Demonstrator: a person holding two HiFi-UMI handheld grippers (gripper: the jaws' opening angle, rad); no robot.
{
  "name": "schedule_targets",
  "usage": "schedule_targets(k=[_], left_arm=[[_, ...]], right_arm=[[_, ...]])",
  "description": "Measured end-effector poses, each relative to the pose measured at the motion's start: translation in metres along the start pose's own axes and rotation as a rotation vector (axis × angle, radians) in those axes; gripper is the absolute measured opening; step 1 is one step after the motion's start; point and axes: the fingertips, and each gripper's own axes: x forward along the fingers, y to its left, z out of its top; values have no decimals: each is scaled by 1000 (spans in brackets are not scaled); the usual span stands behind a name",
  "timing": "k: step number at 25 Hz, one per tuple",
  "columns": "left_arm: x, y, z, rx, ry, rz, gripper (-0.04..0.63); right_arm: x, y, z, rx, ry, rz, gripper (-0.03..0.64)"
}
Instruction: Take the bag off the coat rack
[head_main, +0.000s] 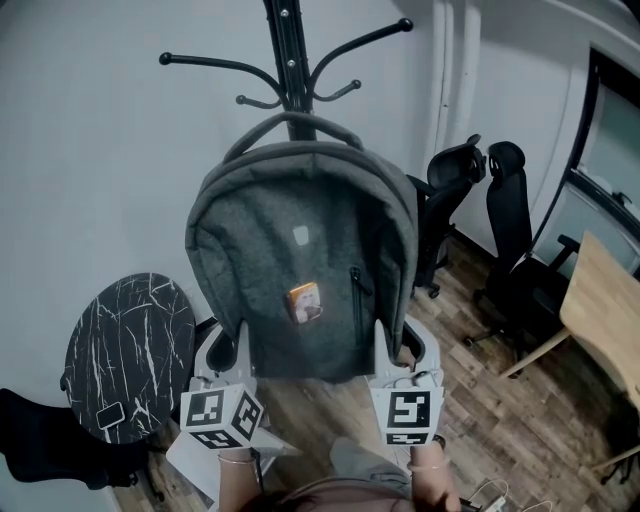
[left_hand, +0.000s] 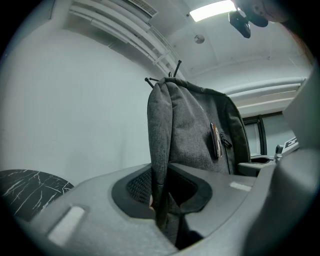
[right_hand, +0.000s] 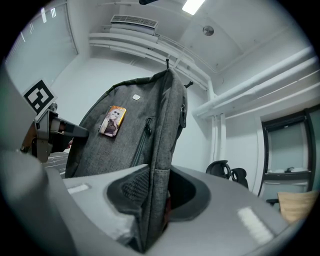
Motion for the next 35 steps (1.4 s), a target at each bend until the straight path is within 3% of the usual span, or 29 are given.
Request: schedule_targets(k=[35], left_arm=[[-141, -28, 17, -9, -44, -15, 72]], right_arm=[[-144, 29, 31, -33, -43, -32, 92]])
